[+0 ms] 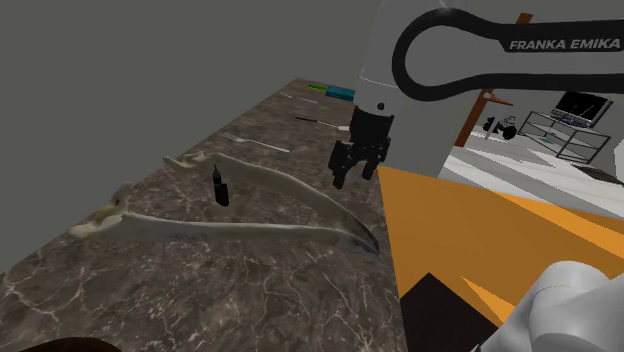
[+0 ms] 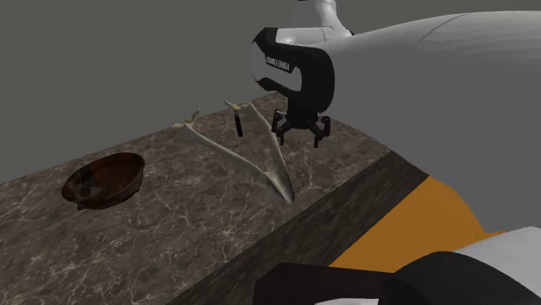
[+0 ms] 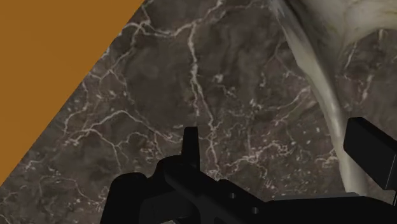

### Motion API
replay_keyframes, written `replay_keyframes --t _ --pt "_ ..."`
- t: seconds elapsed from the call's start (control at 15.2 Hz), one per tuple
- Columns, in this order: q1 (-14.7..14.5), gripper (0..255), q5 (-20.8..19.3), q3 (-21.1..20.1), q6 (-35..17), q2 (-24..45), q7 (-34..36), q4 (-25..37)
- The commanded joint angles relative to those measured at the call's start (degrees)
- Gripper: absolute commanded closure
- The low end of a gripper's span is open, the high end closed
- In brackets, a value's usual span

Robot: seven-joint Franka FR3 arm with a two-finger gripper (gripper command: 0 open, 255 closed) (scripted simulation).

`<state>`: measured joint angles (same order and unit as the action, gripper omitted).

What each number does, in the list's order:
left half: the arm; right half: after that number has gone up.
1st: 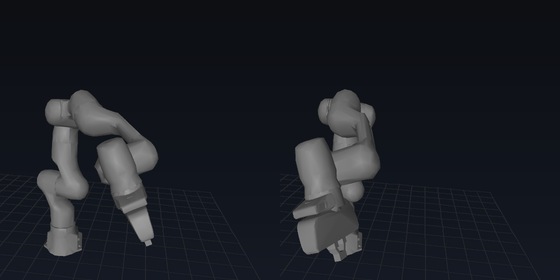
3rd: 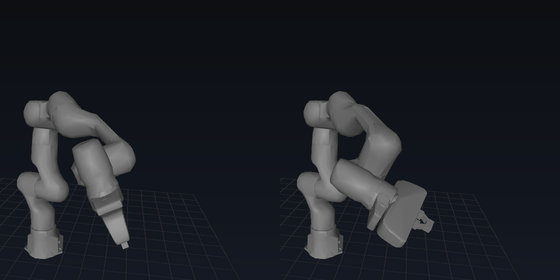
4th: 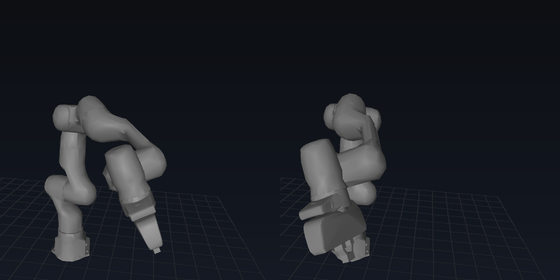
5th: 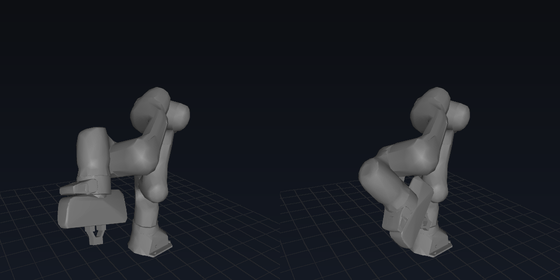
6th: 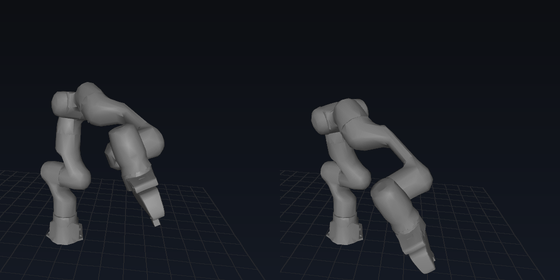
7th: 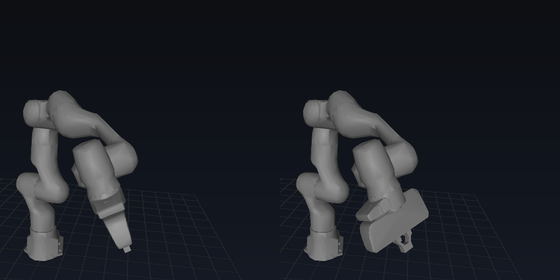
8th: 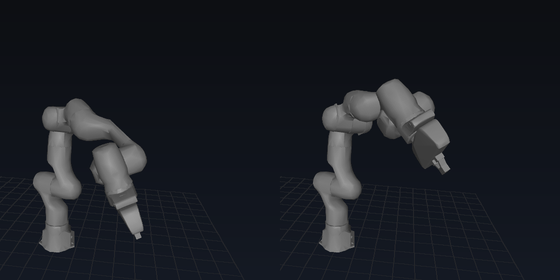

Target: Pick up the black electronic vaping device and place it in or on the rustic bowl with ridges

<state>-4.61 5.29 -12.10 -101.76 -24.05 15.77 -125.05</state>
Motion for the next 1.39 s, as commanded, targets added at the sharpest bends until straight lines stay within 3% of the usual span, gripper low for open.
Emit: replay_keyframes --t 0.0,0.66,1.19,1.32 --pt "-0.44 0 -0.1 -1.43 -2.11 3.47 1.11 2.23" --pt "-2.84 0 -4.96 -7.62 -8.28 22.1 7.44 17.98" --pt "-7.64 0 -12.71 -10.31 -8.22 38.83 12.72 36.27" --pt "-8.06 0 -13.2 -10.25 -8.76 39.89 12.98 36.85"
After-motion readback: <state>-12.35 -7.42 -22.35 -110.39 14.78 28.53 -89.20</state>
